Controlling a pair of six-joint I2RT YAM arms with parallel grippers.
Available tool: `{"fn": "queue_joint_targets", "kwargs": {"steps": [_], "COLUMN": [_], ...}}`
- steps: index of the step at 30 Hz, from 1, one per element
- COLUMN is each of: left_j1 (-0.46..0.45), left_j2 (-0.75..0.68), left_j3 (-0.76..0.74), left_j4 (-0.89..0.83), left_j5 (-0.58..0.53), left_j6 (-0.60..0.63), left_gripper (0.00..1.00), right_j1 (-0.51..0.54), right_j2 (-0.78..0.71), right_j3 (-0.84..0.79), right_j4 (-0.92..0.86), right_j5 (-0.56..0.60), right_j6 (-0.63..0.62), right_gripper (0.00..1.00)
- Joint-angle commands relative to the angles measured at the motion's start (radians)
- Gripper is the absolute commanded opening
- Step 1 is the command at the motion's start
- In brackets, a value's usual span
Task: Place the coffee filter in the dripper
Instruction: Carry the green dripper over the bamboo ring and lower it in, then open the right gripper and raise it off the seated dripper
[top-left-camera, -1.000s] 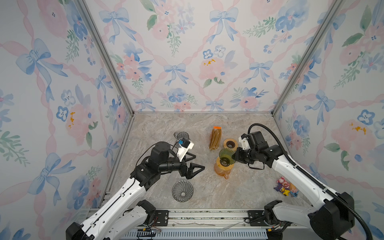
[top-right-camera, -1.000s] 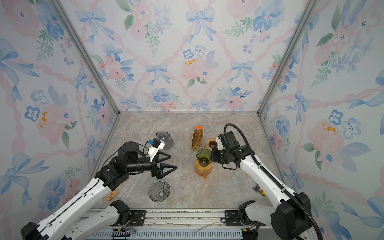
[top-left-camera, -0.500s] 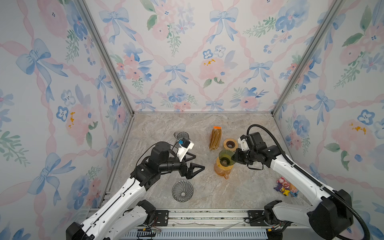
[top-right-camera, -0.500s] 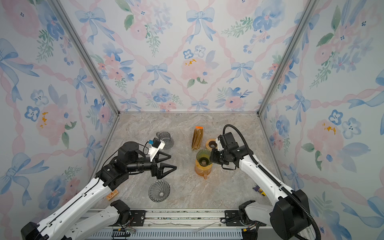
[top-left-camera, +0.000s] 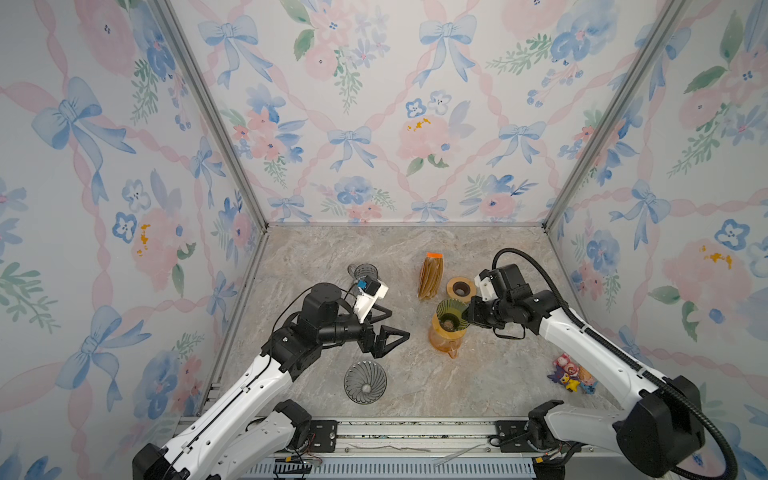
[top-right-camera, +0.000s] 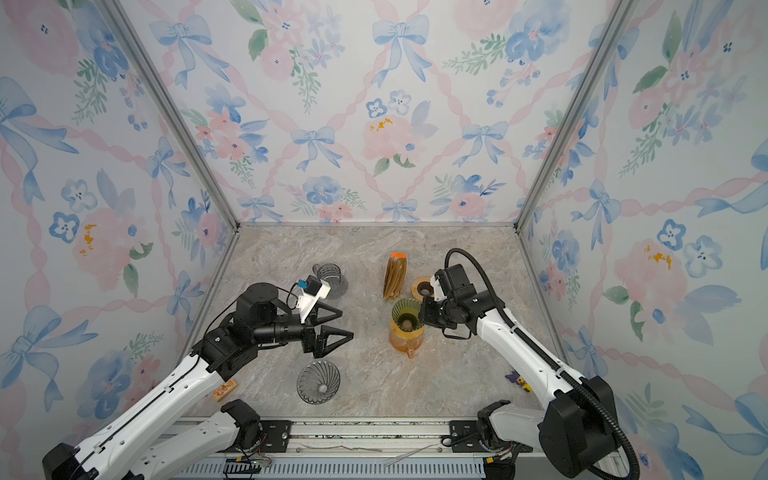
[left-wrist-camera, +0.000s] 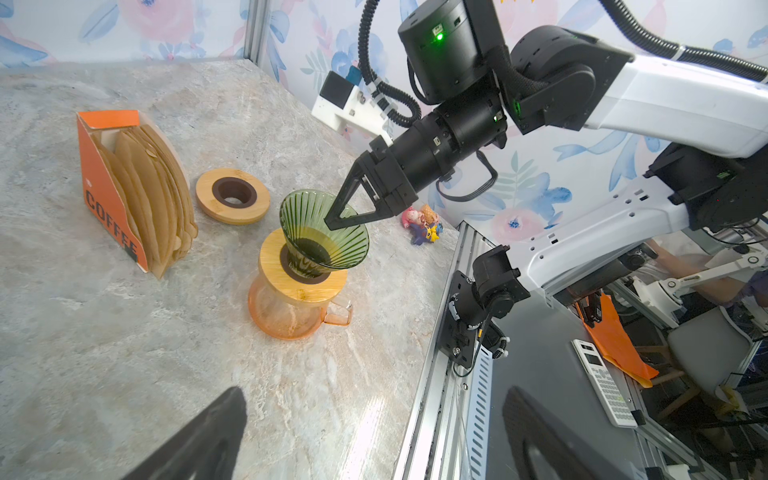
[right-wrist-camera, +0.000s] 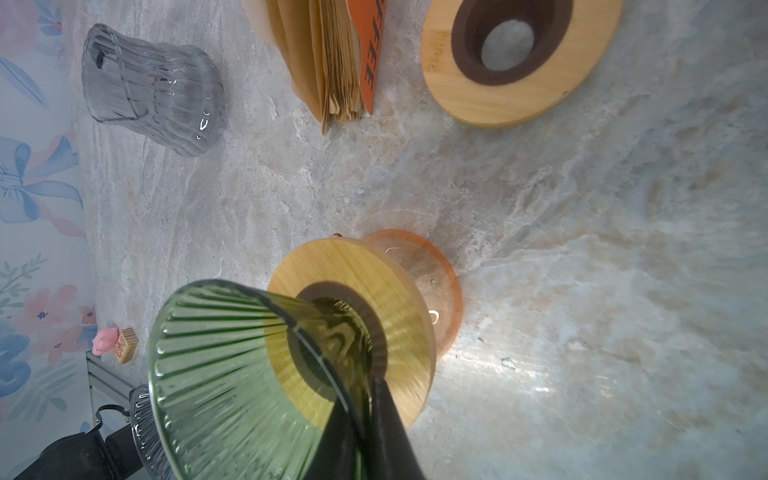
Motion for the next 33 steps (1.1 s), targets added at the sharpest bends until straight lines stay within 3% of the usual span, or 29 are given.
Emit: {"fn": "queue_joint_targets", "kwargs": {"steps": [1,12,19,33], "left_j1": [0.006,0.010,0.011,0.014], "left_j2": [0.006,0.005,0.024,0.243], "left_j3": [-0.006,-0.006,0.019,0.216], "left_j4": [0.002,0.002,0.005,0.004], "left_j5": [0.019,0.019,-0.036,-0.084], "left_j6": [-0.002,-0.001,0.011,0.107], "left_gripper": [0.98,0.98,0.98,0.98], "right_j1": [0.005,0.005,0.006,0.018], "right_j2": [-0.001,-0.033,-0.073,0.046], "right_j3": [-0.011,0.015,0.064,0.305], "right_j4": [0.006,-0.029,-0.084,-0.102], "right_j5": [-0.001,0.018,0.086,0.132], "right_j6": [-0.009,-0.019,-0.042,-0.082], "right_gripper": [0.14,0.23,0.29,0.28]}}
